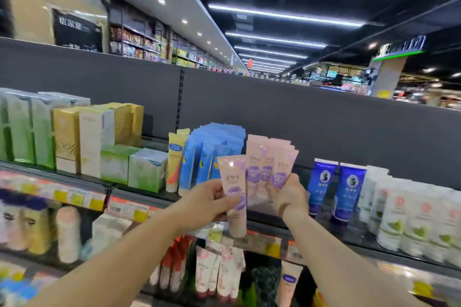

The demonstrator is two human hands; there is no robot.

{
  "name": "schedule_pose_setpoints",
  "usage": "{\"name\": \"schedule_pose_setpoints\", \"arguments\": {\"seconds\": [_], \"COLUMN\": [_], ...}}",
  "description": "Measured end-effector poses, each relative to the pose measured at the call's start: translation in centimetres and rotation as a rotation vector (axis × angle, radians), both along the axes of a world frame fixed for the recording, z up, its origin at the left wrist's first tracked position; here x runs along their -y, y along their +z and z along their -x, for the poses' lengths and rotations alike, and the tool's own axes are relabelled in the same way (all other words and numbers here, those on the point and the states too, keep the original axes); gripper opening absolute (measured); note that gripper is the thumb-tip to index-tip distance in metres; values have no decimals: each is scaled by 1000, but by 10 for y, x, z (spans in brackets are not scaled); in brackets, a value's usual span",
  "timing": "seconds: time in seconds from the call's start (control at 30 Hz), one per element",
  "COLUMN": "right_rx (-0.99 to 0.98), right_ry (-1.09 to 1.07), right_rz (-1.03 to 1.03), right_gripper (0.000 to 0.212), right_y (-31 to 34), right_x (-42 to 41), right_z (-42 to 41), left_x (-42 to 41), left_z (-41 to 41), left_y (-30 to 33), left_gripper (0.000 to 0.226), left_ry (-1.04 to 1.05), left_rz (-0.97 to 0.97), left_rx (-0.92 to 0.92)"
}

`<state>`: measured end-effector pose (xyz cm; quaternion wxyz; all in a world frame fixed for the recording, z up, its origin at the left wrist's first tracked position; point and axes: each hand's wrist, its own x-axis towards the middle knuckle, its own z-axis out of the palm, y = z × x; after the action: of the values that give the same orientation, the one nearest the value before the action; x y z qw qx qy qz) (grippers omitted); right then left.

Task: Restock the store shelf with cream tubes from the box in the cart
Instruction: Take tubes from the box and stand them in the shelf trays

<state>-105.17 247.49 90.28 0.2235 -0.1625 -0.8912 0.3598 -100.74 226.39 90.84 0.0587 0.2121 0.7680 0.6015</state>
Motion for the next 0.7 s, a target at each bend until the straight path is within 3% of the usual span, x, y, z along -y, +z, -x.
{"name": "schedule_pose_setpoints", "arguments": {"seconds": [0.2, 0.27, 0.4, 0.43, 0.53, 0.7], "right_rx": [153, 104, -197, -211, -7, -76], "right_ry": [-37, -25, 111, 183, 406, 291], "right_rz": [-17, -4, 96, 96, 108, -4], "right_gripper": [35, 36, 32, 31, 32, 27], "right_y": [2, 2, 5, 8, 17, 15], "right_x": [-1, 0, 15, 19, 32, 37], "right_z": [10, -1, -59, -70, -87, -79], "left_x": [1, -1, -9, -11, -19, -34], "left_z": [9, 12, 15, 17, 20, 21], "left_y": [8, 12, 22, 24, 27, 31], "left_gripper": [18, 20, 23, 24, 28, 19], "left_ry": [4, 6, 3, -3, -9, -27], "left_rz": [44, 93, 168, 177, 207, 185], "left_rx": [6, -17, -89, -105, -136, -151]}}
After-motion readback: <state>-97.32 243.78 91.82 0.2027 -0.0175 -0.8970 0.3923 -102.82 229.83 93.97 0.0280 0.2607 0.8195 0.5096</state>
